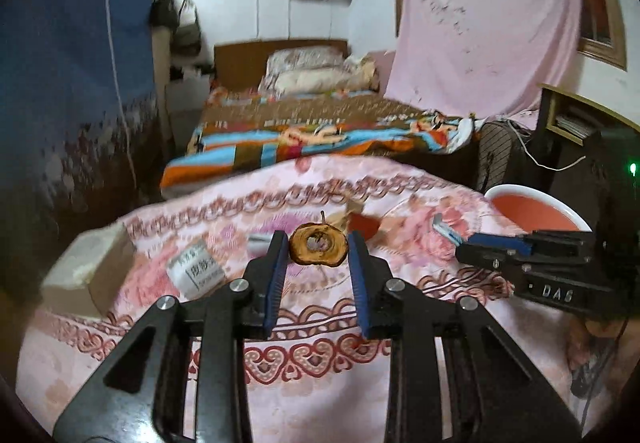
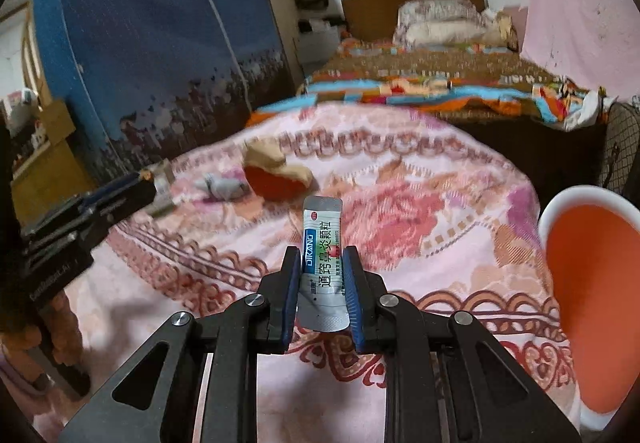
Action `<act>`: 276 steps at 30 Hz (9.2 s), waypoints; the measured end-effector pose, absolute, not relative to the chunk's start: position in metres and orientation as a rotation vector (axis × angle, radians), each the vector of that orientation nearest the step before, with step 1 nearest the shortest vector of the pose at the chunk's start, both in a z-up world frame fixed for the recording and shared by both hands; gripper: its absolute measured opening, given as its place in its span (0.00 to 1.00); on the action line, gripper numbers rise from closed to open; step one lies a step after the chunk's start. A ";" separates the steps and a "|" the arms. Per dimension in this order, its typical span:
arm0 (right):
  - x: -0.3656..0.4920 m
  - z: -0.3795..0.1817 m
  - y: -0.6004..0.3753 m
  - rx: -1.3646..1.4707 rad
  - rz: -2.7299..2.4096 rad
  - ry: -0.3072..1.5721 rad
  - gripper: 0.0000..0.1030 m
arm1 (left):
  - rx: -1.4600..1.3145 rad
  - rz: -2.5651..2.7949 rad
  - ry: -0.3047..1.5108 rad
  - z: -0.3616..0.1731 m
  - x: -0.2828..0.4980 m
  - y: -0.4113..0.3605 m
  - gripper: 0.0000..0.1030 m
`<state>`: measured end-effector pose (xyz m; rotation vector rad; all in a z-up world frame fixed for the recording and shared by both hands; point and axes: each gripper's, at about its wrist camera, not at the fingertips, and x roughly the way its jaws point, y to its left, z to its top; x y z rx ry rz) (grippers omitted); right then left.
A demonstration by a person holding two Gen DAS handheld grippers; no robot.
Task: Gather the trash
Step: 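Lift both held items off the bedspread toward the orange basin, then carry both items over the orange basin and open both tools, then move both open tools back over the bedspread items, then grasp the white printed packet with the left tool while the right tool grasps the brown paper cup, then lift both held items off the bedspread toward the orange basin, then hold both items above the orange basin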
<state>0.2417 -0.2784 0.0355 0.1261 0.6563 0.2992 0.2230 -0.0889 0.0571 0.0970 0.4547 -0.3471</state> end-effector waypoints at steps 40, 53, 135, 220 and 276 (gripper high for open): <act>0.148 0.082 -0.428 0.380 -0.273 0.074 0.19 | 0.264 -0.760 0.252 0.112 0.181 -0.245 0.14; 0.146 0.061 -0.457 0.538 -0.340 0.185 0.20 | 0.156 -0.826 0.538 0.100 0.222 -0.300 0.14; 0.148 0.092 -0.281 0.110 0.037 -0.003 1.00 | -0.084 -0.079 0.175 0.088 0.165 -0.032 0.89; 0.257 0.076 -0.236 0.051 0.265 0.245 0.43 | -0.012 -0.188 0.362 0.065 0.232 -0.041 0.20; 0.150 0.078 -0.446 0.298 -0.401 0.182 0.45 | 0.172 -0.814 0.455 0.084 0.214 -0.277 0.20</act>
